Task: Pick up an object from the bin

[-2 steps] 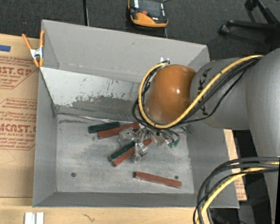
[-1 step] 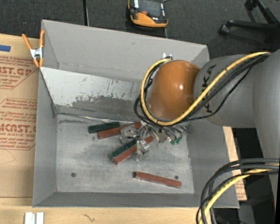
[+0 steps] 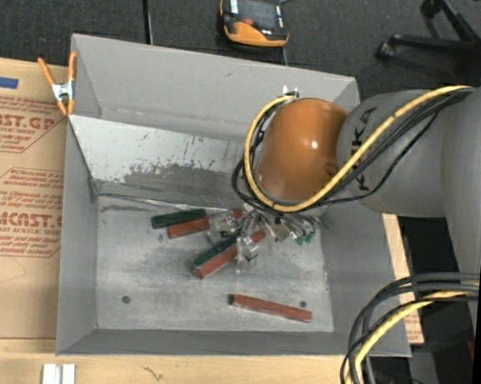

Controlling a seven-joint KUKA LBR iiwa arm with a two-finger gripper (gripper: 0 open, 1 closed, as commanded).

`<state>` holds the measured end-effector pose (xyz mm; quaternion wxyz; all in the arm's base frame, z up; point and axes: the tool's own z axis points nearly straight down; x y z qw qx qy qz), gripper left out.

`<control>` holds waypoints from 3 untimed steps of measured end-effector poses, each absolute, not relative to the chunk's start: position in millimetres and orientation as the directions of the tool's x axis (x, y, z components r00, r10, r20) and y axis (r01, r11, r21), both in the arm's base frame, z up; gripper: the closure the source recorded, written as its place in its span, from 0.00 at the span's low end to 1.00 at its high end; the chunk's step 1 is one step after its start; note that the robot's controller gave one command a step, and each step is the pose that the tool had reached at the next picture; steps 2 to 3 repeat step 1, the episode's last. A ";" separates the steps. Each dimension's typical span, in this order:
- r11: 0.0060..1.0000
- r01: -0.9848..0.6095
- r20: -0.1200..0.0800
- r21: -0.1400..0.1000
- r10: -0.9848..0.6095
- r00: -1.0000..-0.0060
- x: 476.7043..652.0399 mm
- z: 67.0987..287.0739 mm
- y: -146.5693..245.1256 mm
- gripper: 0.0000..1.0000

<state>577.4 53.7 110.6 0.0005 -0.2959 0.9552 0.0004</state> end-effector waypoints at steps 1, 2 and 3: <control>0.825 -0.565 0.001 0.002 -0.565 -0.825 576.1 127.2 54.0 1.00; 0.825 -0.565 0.001 0.002 -0.565 -0.825 576.1 127.2 54.0 1.00; 0.825 -0.565 0.001 0.002 -0.565 -0.825 576.1 127.2 54.0 1.00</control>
Offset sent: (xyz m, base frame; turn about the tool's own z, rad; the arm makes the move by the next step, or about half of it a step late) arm 0.0000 -0.0001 0.0402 0.0000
